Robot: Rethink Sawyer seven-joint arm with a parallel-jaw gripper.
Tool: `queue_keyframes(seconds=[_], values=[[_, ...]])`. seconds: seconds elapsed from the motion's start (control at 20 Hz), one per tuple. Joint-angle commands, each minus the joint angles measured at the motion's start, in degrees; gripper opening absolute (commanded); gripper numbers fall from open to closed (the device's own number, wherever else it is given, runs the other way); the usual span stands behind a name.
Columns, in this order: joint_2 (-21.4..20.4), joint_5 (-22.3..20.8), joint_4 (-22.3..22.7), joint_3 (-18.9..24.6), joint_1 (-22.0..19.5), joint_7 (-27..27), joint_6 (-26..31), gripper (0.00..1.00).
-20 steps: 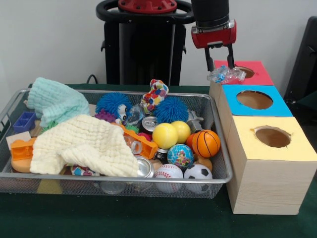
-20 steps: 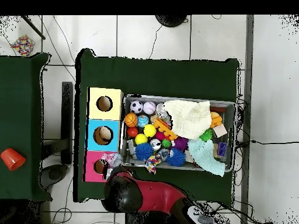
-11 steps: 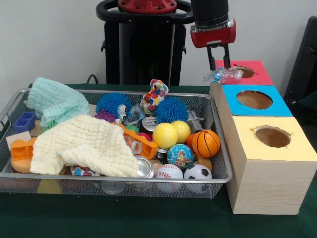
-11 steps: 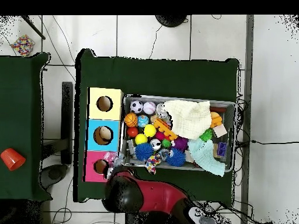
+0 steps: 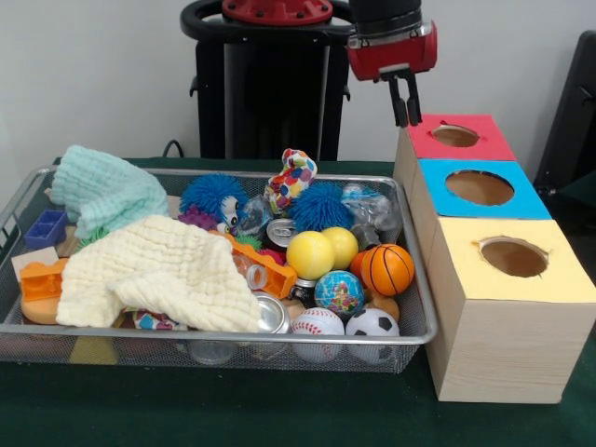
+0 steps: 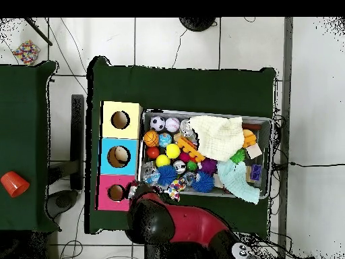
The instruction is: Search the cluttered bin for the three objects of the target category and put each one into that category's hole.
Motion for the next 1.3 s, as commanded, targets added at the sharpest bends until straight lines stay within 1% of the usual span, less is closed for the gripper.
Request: queue_keyframes(seconds=[0.05,0.4,0.55,0.65,0.75,0.9,1.05,1.15,1.3], values=[[-2.9,3.0,-2.3,5.1,-1.1,9.5,4.8,0.0],[-2.5,2.5,-2.7,3.8,-0.1,9.1,3.9,0.0],[-2.6,2.2,-3.7,1.8,1.1,8.5,4.3,0.0],[-1.8,2.2,-4.4,0.5,1.7,8.3,4.5,0.0],[1.1,2.3,-4.6,1.1,0.3,8.2,4.2,0.0],[6.6,0.7,-5.4,1.4,-2.0,6.9,2.0,0.0],[10.1,-0.3,-5.8,0.4,-2.7,6.9,-0.5,0.0],[12.9,-0.7,-6.2,0.8,-3.9,6.9,-1.8,0.0],[15.3,-1.6,-6.4,0.9,-4.8,7.0,-3.8,0.0]])
